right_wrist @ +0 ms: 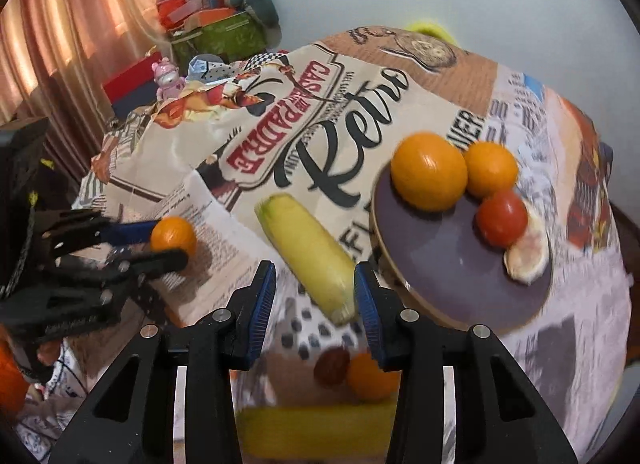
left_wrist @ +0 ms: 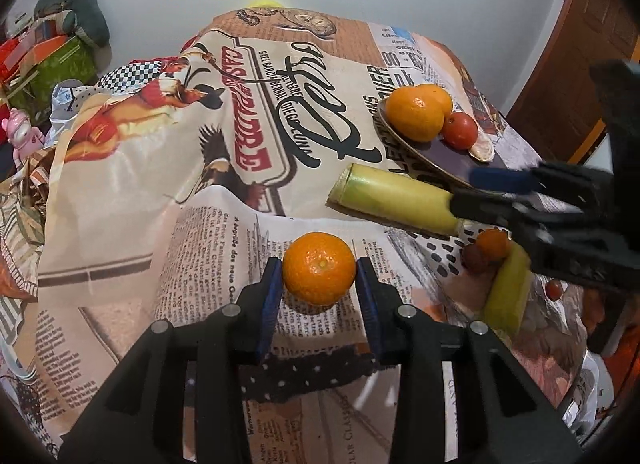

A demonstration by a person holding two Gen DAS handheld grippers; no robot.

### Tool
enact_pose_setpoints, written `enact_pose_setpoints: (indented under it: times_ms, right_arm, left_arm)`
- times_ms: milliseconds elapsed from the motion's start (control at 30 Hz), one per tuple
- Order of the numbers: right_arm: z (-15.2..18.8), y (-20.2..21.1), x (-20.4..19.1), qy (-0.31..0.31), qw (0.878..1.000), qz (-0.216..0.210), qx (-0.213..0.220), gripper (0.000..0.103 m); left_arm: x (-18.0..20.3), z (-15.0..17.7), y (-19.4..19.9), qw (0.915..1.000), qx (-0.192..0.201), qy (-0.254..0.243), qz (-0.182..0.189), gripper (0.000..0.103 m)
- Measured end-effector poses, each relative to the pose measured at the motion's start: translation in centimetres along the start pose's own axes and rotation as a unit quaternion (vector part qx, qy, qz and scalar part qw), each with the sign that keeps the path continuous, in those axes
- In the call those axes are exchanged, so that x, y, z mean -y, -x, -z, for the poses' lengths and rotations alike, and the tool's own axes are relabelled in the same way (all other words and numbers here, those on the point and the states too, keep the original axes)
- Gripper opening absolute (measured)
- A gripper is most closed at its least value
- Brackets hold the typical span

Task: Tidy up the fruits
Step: 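Lift the mandarin with the left gripper while the right gripper grasps and lifts the corn cob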

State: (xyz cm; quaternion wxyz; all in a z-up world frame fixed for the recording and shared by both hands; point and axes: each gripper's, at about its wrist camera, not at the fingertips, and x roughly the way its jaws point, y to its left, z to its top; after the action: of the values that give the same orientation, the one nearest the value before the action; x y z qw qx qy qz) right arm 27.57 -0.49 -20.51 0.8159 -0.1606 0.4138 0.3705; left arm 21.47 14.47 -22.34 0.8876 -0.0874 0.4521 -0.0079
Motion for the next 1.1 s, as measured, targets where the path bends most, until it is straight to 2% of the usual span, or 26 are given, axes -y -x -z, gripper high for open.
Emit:
enact_pose_setpoints:
  times_ms: [167,300,467,533,833,1100]
  right_arm:
    - [-1.3,-3.1,-1.1,0.038,0.999,-0.005,-0.035,0.038]
    - [-1.8,-4.5,-2.0,0.071,0.996,0.006,-0.048,0.045]
    - [-2.1,-6.1,-2.1,0.082,0.994,0.005,-0.070,0.051]
    - [-2.2,-6.4,-2.1,0.082,0.994,0.000,-0.075,0.049]
    - [-2.0,-4.7,-2.5,0.075,0.996,0.007,-0.037,0.039]
    - [-1.9,0.9,-1.0,0.029,0.999,0.019,0.019,0.036]
  left_arm:
    - [-0.4,0.0,-0.2,1.0000,0.003,-0.001,0.003,0.037]
    - [-1.3,-0.3,-0.5,0.9999,0.004,0.009,0.004,0.037]
    - [-2.0,-0.3,-0.9,0.9998,0.006,0.018,0.006,0.037]
    - [-2.0,-0.3,-0.9,0.9998,0.006,0.019,0.007,0.037]
    - [-1.7,-0.6,-0.5,0.9997,0.010,0.021,0.005,0.037]
    - [0.1,-1.4,2.4,0.9993,0.037,0.008,0.005,0.037]
